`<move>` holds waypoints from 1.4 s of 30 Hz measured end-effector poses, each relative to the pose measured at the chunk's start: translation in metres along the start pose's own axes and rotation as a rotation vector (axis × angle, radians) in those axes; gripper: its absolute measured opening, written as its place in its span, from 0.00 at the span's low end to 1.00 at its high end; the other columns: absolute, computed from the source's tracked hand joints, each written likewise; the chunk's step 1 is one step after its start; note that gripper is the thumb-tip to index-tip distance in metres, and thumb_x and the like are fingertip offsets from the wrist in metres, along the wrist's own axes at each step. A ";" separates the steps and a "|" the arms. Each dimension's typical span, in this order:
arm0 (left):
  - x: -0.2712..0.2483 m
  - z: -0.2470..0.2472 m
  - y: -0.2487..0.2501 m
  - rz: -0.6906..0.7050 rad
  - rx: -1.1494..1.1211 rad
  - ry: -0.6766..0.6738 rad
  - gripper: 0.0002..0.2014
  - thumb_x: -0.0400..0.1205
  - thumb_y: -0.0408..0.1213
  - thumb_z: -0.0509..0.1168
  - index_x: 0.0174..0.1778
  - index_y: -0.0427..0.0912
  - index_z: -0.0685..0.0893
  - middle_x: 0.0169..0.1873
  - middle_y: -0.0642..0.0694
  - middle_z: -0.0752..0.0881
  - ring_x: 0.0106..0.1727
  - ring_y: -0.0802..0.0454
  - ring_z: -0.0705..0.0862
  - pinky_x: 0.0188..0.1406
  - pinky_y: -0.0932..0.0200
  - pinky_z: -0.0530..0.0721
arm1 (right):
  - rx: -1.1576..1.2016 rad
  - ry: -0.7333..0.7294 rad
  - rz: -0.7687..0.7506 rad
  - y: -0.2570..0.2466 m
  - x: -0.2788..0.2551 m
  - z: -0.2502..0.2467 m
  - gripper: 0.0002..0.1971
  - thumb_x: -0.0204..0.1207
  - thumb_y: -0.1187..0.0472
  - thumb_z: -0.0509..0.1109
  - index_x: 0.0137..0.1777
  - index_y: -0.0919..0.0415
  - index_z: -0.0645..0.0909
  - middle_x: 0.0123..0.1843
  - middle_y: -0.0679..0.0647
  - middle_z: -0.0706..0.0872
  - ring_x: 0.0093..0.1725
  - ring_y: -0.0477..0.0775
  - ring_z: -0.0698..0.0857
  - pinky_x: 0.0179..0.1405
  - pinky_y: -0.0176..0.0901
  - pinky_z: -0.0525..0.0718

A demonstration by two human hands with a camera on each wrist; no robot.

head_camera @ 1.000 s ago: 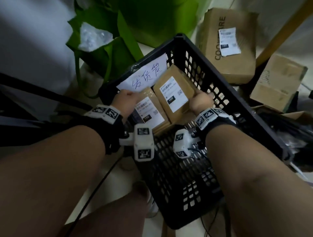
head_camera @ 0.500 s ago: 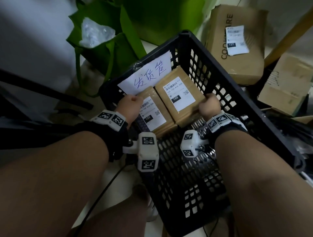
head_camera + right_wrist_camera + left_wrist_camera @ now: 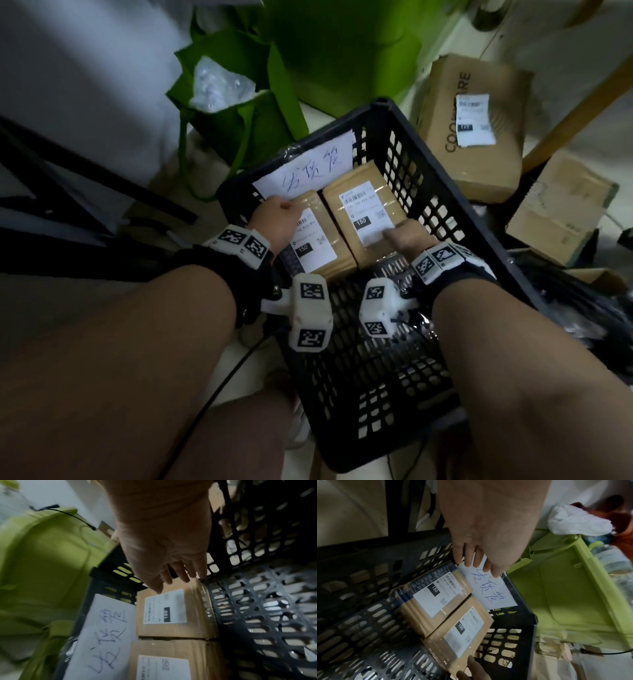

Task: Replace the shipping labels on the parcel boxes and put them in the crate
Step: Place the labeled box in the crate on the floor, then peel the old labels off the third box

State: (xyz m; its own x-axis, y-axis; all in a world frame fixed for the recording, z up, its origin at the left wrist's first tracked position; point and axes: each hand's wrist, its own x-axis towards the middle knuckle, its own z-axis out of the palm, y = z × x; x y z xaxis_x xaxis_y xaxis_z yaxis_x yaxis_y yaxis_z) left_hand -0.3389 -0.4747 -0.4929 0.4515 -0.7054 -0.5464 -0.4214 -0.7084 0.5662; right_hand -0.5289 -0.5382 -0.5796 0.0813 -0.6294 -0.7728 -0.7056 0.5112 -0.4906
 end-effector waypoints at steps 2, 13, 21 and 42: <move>-0.017 -0.012 0.011 0.039 0.008 0.012 0.11 0.83 0.40 0.57 0.40 0.38 0.80 0.40 0.39 0.83 0.45 0.45 0.81 0.46 0.52 0.79 | -0.083 -0.007 -0.066 -0.016 -0.027 -0.011 0.15 0.80 0.62 0.62 0.58 0.74 0.80 0.55 0.65 0.84 0.55 0.63 0.83 0.50 0.48 0.81; -0.165 -0.085 0.096 0.267 -0.133 0.054 0.13 0.86 0.41 0.56 0.34 0.49 0.73 0.39 0.44 0.77 0.42 0.50 0.74 0.44 0.58 0.71 | -0.213 0.101 -0.358 -0.110 -0.209 -0.088 0.12 0.81 0.60 0.63 0.34 0.59 0.76 0.36 0.55 0.80 0.46 0.58 0.81 0.50 0.50 0.83; -0.286 -0.169 0.134 0.496 -0.214 -0.067 0.17 0.87 0.44 0.53 0.63 0.36 0.77 0.51 0.44 0.84 0.46 0.51 0.80 0.47 0.57 0.81 | -0.283 0.240 -0.546 -0.161 -0.373 -0.106 0.13 0.79 0.60 0.66 0.61 0.63 0.80 0.40 0.55 0.81 0.35 0.53 0.78 0.33 0.41 0.78; -0.376 -0.471 0.013 0.459 -0.034 0.708 0.14 0.83 0.39 0.62 0.63 0.38 0.80 0.59 0.42 0.84 0.61 0.47 0.81 0.57 0.61 0.75 | -0.643 0.341 -1.275 -0.374 -0.555 0.076 0.14 0.81 0.61 0.60 0.54 0.65 0.85 0.54 0.60 0.87 0.57 0.61 0.83 0.55 0.45 0.80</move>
State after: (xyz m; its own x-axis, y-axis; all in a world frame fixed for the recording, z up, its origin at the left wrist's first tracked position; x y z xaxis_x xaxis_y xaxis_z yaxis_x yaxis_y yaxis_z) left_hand -0.1436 -0.2070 0.0108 0.6327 -0.7323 0.2519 -0.6645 -0.3465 0.6621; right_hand -0.2565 -0.3356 0.0016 0.7740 -0.5965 0.2123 -0.4774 -0.7701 -0.4232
